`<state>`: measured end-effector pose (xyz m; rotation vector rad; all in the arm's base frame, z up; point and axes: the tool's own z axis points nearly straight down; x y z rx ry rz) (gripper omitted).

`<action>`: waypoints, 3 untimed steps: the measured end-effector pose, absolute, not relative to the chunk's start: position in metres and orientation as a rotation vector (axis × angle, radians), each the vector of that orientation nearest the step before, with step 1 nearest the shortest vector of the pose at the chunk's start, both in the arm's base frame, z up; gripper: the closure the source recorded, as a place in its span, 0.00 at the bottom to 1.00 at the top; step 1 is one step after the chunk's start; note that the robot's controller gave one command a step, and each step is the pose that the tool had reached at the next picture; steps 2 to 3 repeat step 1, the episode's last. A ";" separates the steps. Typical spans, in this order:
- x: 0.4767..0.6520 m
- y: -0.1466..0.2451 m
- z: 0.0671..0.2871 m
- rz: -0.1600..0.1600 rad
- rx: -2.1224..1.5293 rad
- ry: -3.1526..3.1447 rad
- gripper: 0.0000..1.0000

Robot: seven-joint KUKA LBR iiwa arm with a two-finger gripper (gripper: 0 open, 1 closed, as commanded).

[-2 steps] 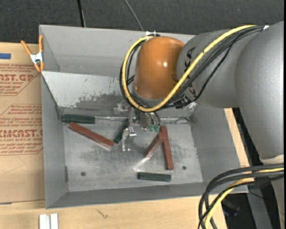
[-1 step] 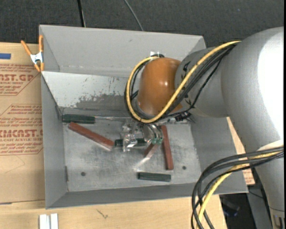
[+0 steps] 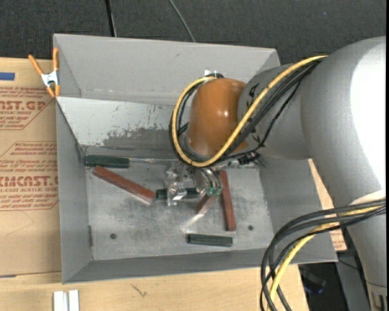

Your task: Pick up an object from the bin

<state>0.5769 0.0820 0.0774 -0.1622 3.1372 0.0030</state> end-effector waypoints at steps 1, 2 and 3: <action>0.589 0.042 0.286 -0.001 -0.194 3.123 1.00; 0.589 0.042 0.286 -0.001 -0.194 3.123 1.00; 0.589 0.042 0.286 -0.001 -0.194 3.123 1.00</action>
Offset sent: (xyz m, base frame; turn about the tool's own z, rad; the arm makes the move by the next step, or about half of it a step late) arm 0.0000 0.0000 0.0000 0.0000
